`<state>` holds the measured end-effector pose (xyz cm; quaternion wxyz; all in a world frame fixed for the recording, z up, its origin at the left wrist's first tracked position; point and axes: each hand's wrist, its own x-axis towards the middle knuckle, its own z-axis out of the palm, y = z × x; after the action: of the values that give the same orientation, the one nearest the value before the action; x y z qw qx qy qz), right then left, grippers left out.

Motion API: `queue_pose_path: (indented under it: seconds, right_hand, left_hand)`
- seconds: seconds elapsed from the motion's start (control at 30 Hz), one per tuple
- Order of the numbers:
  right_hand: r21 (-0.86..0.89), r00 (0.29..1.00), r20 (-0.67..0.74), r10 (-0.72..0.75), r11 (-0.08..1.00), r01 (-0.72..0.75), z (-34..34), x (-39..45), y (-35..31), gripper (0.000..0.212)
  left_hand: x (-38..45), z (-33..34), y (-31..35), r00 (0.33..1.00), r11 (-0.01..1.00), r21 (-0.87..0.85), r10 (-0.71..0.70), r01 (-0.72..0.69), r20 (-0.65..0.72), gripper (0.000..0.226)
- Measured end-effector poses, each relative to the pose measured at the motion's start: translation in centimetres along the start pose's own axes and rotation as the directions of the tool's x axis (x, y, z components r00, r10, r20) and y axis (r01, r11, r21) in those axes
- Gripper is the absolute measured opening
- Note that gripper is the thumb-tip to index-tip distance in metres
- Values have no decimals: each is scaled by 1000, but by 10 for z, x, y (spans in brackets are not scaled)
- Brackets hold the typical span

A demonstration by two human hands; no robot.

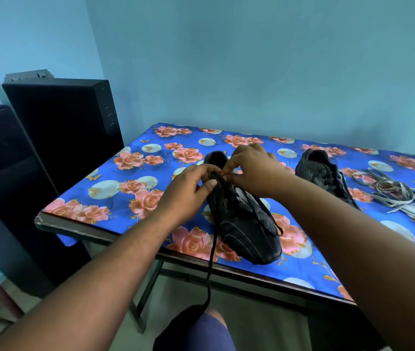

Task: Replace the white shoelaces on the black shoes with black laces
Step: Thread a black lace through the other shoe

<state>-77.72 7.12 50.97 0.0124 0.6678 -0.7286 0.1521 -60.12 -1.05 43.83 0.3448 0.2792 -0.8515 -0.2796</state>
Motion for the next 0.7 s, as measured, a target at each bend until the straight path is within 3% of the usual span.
queue_pose_path:
  seconds: [0.2, 0.37, 0.47, 0.6, 0.7]
  right_hand:
    - [-47, 997, 80, -14, 999, 18, -2, 1, -4, 16]
    - [231, 999, -30, 39, 972, -31, 3, -4, 2, 14]
    - [259, 994, -92, 65, 965, -39, 8, -6, 6, 12]
    - [248, 999, -48, -2, 969, 13, 13, -4, 8, 13]
    - [393, 1000, 7, -14, 920, 10, 10, -5, 13, 10]
  left_hand:
    - [-14, 7, 5, 991, 1000, -2, -1, 1, -130, 40]
    - [-16, 14, 8, 968, 996, -75, -65, 48, -244, 40]
    - [-16, 16, 9, 954, 993, -89, -105, 83, -282, 36]
    - [-16, 15, 12, 946, 988, -113, -135, 106, -295, 30]
    - [-16, 13, 12, 944, 987, -115, -144, 115, -296, 26]
